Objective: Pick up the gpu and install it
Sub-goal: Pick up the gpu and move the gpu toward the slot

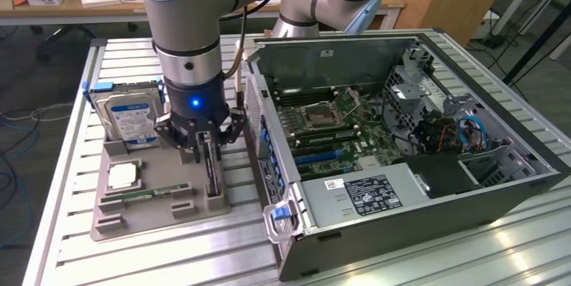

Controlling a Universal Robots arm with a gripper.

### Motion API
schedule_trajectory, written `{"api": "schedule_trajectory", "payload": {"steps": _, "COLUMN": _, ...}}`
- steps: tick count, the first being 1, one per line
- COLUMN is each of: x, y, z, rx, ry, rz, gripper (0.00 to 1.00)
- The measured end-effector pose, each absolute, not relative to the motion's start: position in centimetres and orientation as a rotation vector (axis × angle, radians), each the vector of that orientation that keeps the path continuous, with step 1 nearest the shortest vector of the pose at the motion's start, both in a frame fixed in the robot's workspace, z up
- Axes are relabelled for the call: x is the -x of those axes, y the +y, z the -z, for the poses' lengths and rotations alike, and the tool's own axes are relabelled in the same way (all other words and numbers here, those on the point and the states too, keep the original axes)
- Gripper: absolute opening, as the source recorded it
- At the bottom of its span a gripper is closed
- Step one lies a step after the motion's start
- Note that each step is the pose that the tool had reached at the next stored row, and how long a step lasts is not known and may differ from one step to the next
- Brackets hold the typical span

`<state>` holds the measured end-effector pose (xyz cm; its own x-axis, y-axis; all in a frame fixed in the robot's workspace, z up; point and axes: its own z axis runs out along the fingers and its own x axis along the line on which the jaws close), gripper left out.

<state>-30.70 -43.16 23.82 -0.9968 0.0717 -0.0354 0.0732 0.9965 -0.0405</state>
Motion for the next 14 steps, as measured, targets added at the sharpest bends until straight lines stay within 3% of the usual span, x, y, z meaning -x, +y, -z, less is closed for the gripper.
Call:
{"api": "schedule_trajectory", "payload": {"steps": 1, "x": 30.7, "y": -43.16, "z": -23.82, "rx": -0.113, "ry": 3.105, "rz": 0.065, "gripper": 0.46}}
{"api": "schedule_trajectory", "payload": {"steps": 2, "x": 30.7, "y": -43.16, "z": -23.82, "rx": -0.113, "ry": 3.105, "rz": 0.065, "gripper": 0.39}}
{"api": "schedule_trajectory", "payload": {"steps": 7, "x": 30.7, "y": -43.16, "z": -23.81, "rx": -0.113, "ry": 3.105, "rz": 0.065, "gripper": 0.38}}
{"api": "schedule_trajectory", "payload": {"steps": 8, "x": 30.7, "y": -43.16, "z": -23.8, "rx": -0.113, "ry": 3.105, "rz": 0.065, "gripper": 0.31}}
{"api": "schedule_trajectory", "payload": {"steps": 14, "x": 30.68, "y": -43.16, "z": -23.79, "rx": -0.113, "ry": 3.105, "rz": 0.065, "gripper": 0.26}}
